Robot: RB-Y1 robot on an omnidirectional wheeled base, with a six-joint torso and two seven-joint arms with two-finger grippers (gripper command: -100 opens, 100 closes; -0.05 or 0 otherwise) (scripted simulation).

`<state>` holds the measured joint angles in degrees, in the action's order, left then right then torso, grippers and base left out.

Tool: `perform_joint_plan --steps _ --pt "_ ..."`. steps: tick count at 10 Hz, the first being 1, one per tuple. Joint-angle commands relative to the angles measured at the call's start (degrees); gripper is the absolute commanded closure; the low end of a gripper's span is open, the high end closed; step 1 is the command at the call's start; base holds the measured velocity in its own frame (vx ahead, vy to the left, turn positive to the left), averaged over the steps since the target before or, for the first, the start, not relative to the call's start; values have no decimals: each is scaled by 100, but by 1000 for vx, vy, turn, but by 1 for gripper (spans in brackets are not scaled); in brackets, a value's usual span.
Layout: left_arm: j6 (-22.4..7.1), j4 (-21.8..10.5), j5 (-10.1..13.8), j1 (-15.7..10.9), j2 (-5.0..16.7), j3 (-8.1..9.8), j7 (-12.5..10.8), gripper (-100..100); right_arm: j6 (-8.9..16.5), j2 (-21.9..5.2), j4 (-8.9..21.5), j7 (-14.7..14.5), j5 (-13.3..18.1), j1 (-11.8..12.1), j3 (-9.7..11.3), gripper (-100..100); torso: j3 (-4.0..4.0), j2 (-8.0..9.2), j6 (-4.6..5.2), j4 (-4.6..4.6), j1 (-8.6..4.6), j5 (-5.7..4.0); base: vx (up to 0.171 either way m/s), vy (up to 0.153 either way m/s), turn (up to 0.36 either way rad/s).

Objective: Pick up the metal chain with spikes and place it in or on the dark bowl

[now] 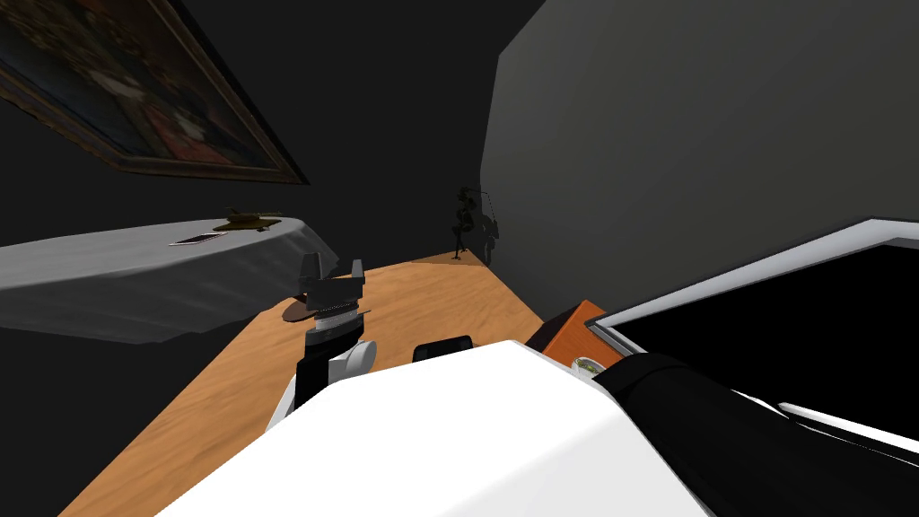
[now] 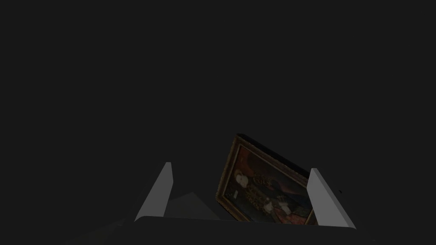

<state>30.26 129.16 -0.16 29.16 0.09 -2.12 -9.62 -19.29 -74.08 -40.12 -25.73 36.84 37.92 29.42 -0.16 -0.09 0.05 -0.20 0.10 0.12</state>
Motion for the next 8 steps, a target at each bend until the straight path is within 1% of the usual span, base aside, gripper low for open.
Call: perform_joint_plan --steps 1,2,3,8 --pt "0 0 0 0 0 0 0 0 -45 -219 -164 130 -25 74 23 -100 0 0 0 0 0 0 -16 34 -37" --pt "0 0 0 0 0 0 0 0 -49 -150 -94 69 -17 46 13 -100 -2 -4 -1 -1 -2 0 -5 13 -7" --pt "0 0 0 0 0 0 0 0 -54 -167 -109 92 -20 51 16 0 -4 -8 0 -1 -10 -3 0 0 0" --pt "0 0 0 0 0 0 0 0 -54 -165 -108 90 -19 51 16 0 -6 -11 -1 -2 -18 -6 0 0 0"
